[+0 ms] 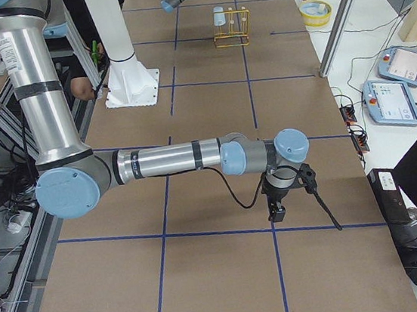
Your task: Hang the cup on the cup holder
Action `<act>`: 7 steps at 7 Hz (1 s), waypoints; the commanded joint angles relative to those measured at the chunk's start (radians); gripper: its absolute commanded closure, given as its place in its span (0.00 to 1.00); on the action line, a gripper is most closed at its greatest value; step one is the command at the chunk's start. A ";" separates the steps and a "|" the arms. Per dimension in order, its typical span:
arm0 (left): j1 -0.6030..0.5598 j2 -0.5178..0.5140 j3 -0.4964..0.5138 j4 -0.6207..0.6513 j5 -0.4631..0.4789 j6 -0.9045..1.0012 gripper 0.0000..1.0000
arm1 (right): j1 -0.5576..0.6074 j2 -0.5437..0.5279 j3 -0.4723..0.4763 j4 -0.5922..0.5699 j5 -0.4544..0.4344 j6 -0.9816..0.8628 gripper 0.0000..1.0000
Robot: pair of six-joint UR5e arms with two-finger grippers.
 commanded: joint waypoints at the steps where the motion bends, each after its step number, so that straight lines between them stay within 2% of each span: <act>1: -0.180 0.068 -0.009 0.076 -0.292 0.239 0.00 | 0.000 0.000 0.000 -0.001 0.000 0.000 0.00; 4: -0.390 0.081 -0.102 0.410 -0.711 0.581 0.00 | 0.000 0.000 0.000 0.001 0.000 0.000 0.00; 5: -0.459 0.079 -0.121 0.475 -0.872 0.741 0.00 | 0.000 0.000 0.000 -0.001 0.000 0.000 0.00; 7: -0.625 0.059 -0.144 0.659 -1.063 1.021 0.00 | -0.002 0.000 0.000 -0.001 0.000 0.000 0.00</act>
